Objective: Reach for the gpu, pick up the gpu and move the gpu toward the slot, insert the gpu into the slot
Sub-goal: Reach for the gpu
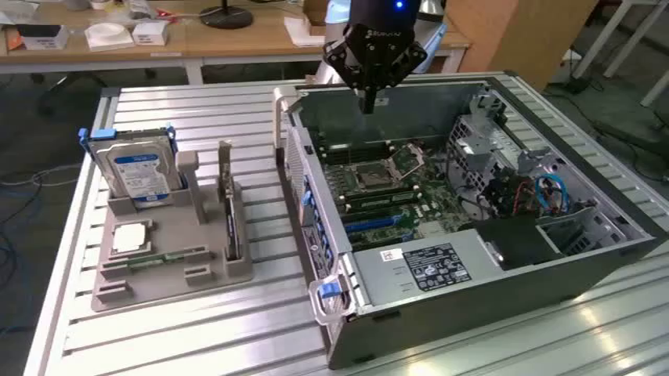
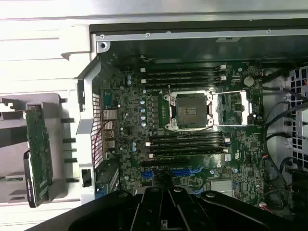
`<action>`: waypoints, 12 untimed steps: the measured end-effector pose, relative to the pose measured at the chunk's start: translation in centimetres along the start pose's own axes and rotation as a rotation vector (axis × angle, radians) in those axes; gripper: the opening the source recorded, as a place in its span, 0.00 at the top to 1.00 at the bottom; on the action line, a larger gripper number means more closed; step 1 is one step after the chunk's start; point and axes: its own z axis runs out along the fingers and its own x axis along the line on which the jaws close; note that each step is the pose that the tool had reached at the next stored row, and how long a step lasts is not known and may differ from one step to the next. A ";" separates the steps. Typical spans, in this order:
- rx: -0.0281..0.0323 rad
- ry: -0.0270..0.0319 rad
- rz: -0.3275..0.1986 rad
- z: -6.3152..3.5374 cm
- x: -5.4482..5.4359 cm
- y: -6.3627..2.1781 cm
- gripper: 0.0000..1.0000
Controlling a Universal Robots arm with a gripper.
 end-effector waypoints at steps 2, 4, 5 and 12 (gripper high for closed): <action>-0.0001 0.0000 0.000 0.00 0.0 0.00 0.90; -0.0001 -0.0001 0.000 0.00 0.0 0.00 0.90; -0.0001 -0.0002 0.000 0.00 0.0 0.00 0.90; -0.0002 -0.0005 0.000 -0.06 2.2 -0.16 0.90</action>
